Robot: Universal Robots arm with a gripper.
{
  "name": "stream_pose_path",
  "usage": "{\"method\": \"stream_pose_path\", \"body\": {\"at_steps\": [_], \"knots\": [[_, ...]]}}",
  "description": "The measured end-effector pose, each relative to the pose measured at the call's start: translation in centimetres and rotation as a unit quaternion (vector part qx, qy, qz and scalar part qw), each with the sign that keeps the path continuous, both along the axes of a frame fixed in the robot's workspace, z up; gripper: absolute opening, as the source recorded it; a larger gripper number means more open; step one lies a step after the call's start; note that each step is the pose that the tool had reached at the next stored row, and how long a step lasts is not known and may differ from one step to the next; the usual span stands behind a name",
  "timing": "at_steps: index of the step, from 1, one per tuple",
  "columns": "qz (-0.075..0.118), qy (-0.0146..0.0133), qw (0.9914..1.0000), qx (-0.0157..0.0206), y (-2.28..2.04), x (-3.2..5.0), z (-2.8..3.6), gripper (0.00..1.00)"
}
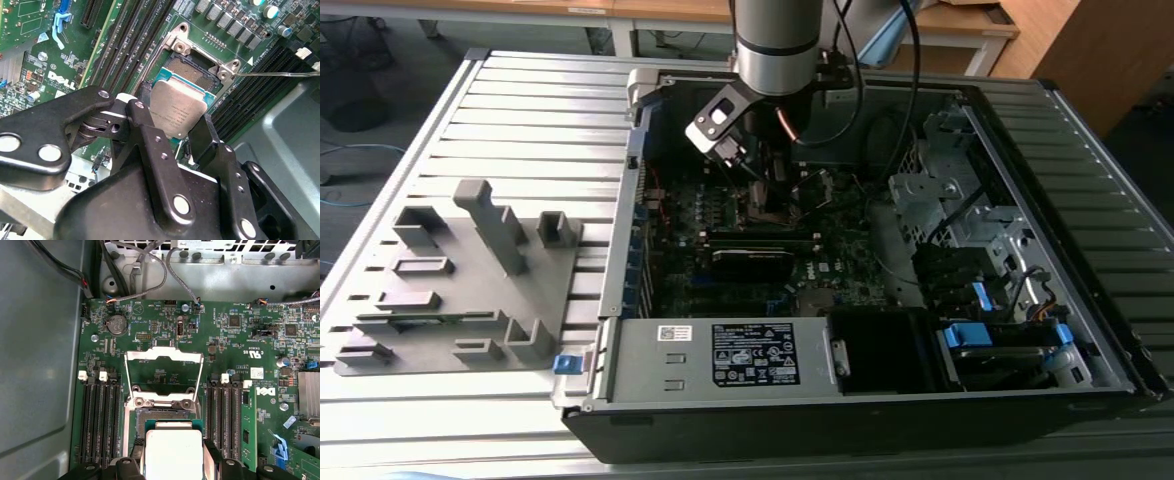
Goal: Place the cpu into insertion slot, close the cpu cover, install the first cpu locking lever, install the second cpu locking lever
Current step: 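Place the cpu into insertion slot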
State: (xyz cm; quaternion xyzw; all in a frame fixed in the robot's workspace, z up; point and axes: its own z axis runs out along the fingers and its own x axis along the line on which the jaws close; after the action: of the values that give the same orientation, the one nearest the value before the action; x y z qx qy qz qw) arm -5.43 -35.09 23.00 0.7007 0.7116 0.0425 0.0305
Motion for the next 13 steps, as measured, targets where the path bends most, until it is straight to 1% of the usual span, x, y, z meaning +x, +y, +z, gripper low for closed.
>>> {"method": "stream_pose_path", "body": {"at_steps": [9,12,13], "knots": [[0.000,0.0000,1.00000,0.0000,0.00,0.00,-0.02,0.54],[0.000,0.0000,1.00000,-0.0005,0.00,0.00,-0.03,0.54],[0.000,0.0012,1.00000,-0.0006,0.01,0.01,-0.03,0.54]]}}
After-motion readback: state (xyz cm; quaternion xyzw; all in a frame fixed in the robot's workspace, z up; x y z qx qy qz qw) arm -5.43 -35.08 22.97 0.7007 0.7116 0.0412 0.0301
